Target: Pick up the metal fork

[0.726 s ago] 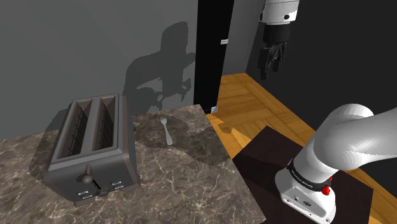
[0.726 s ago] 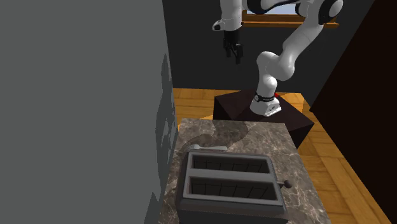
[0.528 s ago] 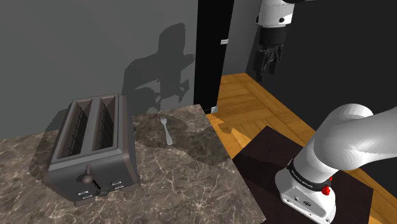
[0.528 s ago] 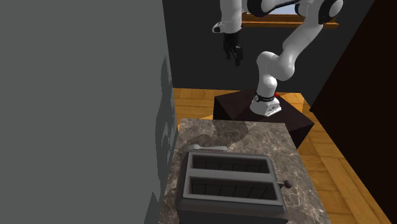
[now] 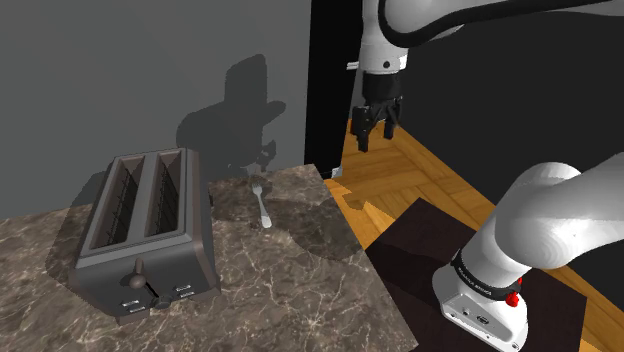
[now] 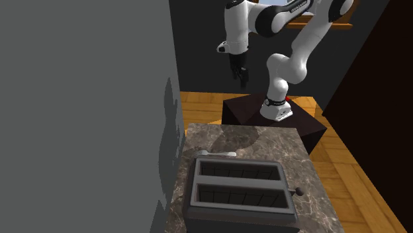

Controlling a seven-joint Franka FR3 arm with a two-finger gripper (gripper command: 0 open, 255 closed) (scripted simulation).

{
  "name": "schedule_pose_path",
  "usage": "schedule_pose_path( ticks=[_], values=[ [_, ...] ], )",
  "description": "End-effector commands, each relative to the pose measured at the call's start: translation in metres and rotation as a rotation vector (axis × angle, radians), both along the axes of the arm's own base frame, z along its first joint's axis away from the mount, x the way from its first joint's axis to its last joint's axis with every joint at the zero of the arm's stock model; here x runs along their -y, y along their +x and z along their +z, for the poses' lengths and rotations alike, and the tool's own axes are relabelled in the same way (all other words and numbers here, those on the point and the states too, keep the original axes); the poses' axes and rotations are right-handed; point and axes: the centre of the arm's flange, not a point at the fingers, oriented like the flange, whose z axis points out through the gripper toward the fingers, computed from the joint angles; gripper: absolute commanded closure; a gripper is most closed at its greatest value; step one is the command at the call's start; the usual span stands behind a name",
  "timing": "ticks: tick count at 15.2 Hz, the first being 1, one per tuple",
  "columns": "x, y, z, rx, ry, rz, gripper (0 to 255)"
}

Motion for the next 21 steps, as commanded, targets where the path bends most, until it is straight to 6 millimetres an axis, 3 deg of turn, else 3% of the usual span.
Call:
schedule_pose_path(
  ticks=[1,21],
  values=[
    [-0.017,0.010,-0.015,0.005,0.000,-0.025,0],
    [-0.175,0.156,-0.154,0.039,-0.002,-0.252,0]
  ],
)
